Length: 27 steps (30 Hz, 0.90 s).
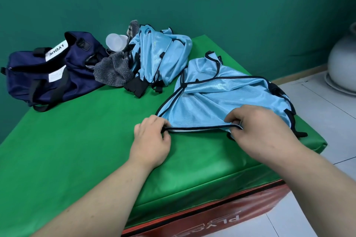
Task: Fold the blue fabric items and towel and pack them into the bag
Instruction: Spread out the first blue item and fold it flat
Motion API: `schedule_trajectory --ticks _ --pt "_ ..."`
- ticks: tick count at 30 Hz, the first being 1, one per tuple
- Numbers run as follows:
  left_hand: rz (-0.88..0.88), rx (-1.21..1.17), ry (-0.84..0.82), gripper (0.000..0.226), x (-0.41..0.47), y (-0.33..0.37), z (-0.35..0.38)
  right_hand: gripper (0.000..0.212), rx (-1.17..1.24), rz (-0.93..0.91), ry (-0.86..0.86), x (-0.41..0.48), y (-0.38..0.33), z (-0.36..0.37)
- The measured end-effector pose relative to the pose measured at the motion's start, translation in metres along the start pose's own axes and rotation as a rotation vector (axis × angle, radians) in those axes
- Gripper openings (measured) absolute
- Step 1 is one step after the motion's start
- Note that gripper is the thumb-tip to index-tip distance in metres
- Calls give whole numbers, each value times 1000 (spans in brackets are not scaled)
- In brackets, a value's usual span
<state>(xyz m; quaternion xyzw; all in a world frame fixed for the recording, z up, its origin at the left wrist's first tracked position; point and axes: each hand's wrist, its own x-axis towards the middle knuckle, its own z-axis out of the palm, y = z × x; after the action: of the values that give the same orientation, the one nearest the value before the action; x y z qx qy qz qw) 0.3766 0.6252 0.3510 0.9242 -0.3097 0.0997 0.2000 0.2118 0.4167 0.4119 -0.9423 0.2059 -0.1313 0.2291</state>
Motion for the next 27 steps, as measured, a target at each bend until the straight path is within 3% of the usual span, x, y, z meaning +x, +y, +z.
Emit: schedule_trajectory --ticks 5,13,18,21,27 --pt "-39 28 28 7 1 -1 0 28 -13 -16 -50 -2 2 -2" --pt "-32 -12 40 10 0 0 -2 8 96 62 38 1 5 -10" --pt "-48 -85 47 15 -2 5 -6 20 44 15 159 4 13 -12" --pt "-64 -106 35 19 -5 8 -10 23 13 44 137 8 19 -7" --pt "-48 -135 34 11 -2 6 -8 6 17 144 181 13 24 -12"
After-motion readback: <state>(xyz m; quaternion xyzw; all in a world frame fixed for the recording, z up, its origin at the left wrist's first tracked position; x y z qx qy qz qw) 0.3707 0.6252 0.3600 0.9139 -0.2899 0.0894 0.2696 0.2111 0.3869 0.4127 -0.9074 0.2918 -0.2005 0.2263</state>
